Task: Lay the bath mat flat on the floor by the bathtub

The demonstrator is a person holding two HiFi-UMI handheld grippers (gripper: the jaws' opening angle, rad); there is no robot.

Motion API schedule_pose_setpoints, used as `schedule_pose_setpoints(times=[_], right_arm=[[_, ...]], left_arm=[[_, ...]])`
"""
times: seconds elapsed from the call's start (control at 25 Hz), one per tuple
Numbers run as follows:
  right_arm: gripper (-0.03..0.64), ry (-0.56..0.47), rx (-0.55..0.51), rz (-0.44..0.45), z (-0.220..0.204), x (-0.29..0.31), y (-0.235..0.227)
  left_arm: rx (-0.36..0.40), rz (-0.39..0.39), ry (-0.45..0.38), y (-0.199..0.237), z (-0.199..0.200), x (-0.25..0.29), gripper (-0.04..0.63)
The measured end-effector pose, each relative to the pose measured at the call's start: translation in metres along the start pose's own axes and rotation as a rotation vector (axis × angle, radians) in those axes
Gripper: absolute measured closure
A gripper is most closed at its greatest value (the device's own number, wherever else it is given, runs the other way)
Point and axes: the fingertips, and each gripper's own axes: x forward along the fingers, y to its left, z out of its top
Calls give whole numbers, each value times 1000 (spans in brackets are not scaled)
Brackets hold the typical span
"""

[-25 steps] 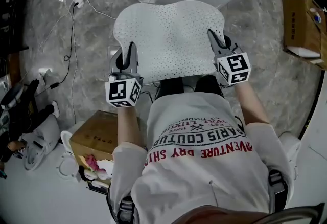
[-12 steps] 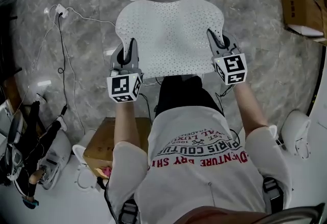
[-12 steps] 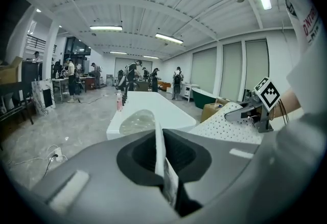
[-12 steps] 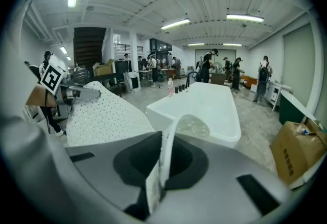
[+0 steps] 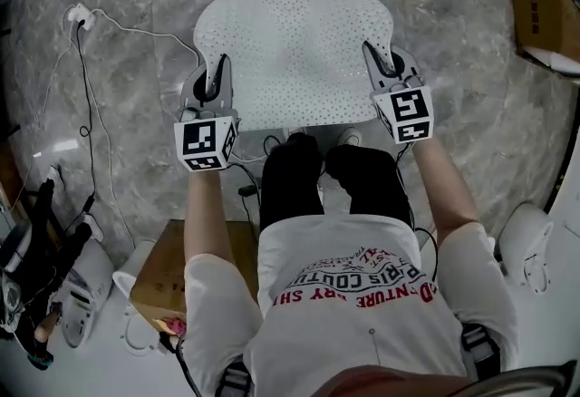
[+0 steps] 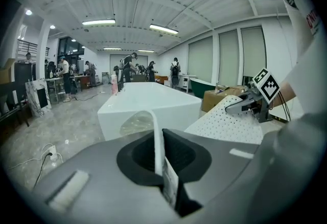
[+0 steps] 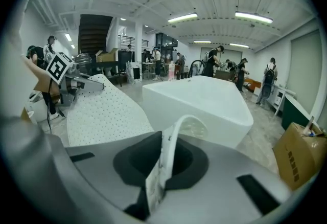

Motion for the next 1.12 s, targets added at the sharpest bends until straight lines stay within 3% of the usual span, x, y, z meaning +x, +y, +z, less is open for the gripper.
schedule_pose_setpoints(times=[0.36,0.68,0.84,1.12], right_arm=[[600,-28,-1,4,-132,125,-16],[600,-37,-20,-15,-224,194,-21],[600,-49,-35,-22,-249,212,-21],[600,-29,-35,-7,-284,238,-15]], left_arm=[[111,-2,7,7,-132,105,577],[159,6,-5,23,-233,170,577],[179,1,-6,28,-267,190,577],[149,-2,34,40,-318,209,575]])
